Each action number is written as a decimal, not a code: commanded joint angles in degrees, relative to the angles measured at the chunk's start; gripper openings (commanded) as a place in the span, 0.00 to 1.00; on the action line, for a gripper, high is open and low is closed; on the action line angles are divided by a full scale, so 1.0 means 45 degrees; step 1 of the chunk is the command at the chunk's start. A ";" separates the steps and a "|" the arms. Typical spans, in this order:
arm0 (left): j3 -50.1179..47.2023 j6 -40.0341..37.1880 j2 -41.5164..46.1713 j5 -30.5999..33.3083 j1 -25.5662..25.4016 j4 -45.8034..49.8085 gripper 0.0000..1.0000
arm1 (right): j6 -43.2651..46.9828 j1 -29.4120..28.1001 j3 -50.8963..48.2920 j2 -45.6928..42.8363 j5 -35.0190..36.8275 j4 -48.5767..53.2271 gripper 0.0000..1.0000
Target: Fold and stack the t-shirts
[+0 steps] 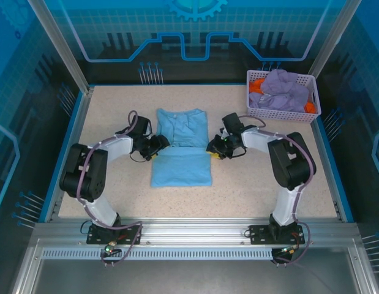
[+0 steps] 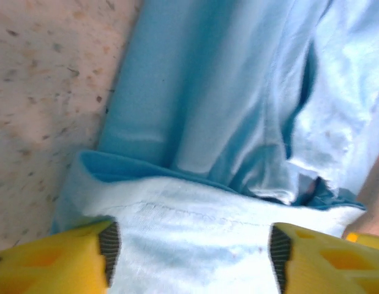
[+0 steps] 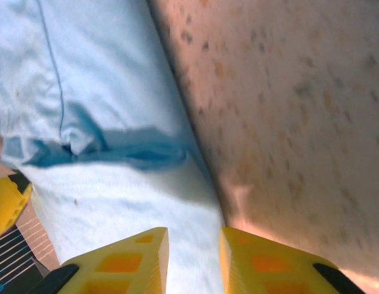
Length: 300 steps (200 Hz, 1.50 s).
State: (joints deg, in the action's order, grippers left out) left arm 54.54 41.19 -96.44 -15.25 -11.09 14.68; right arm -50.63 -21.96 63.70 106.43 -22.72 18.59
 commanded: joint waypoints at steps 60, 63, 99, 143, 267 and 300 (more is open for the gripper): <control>-0.2216 0.1245 0.4073 -0.1450 -0.3699 -0.0021 0.35 | -0.1571 -0.3856 -0.3358 -0.3254 0.0765 -0.2254 0.22; -0.2394 0.1385 0.4011 -0.1597 -0.3874 -0.0308 0.34 | -0.1672 -0.3957 -0.3451 -0.3223 0.0788 -0.2353 0.22; -0.4827 0.3097 0.2718 -0.2732 -0.4490 -0.3508 0.30 | -0.2545 -0.4394 -0.4420 -0.2721 0.0825 -0.3093 0.19; -0.5424 0.1566 0.2880 -0.0798 -0.4318 -0.0706 0.29 | -0.2574 -0.4273 -0.5105 -0.2420 0.1349 -0.2013 0.18; -0.5965 0.1473 0.9791 -0.0223 -0.0990 0.3953 0.54 | -0.1989 -0.4331 -0.5509 -0.6407 0.1927 -0.0557 0.57; -0.5967 0.1861 0.9491 -0.1698 -0.1792 0.3472 0.53 | -0.1807 -0.3837 -0.5972 -0.8483 0.3697 0.1091 0.66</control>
State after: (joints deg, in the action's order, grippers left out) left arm 26.28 48.10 -52.82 -16.47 -16.45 30.15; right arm -59.83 -40.75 38.26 73.06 -12.69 15.25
